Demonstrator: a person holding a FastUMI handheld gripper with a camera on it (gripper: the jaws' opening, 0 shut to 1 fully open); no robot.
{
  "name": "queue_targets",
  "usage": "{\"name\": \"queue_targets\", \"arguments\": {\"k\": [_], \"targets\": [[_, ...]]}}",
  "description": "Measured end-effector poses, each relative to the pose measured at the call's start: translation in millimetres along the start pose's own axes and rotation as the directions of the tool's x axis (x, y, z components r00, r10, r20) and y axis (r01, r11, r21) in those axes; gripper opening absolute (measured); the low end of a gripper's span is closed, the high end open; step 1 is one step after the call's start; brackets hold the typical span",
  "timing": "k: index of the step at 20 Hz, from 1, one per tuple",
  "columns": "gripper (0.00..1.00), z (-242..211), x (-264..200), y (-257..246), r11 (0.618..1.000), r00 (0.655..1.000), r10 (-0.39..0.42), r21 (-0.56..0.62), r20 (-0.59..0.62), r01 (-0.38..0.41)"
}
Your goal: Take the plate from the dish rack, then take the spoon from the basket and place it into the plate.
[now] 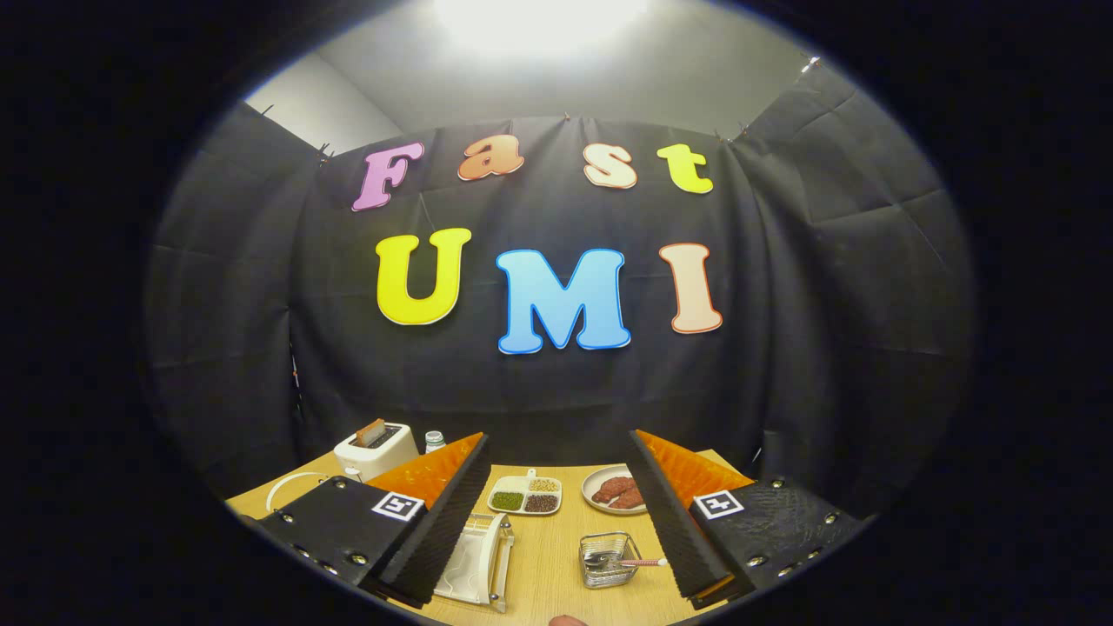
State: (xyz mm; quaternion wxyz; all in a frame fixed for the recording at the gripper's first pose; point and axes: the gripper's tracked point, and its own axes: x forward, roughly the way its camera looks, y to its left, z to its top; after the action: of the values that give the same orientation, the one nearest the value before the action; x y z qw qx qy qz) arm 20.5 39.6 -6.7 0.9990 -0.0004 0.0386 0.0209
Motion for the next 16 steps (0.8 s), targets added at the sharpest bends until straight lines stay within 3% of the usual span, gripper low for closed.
{"name": "queue_targets", "arguments": {"k": [11, 16], "targets": [[0.97, -8.0, 26.2, 42.8, 0.997, 0.987, 0.081, -0.005, -0.141, -0.082], [0.97, -42.1, 36.6, 75.8, 0.991, 0.944, 0.132, 0.036, -0.302, -0.127]]}}
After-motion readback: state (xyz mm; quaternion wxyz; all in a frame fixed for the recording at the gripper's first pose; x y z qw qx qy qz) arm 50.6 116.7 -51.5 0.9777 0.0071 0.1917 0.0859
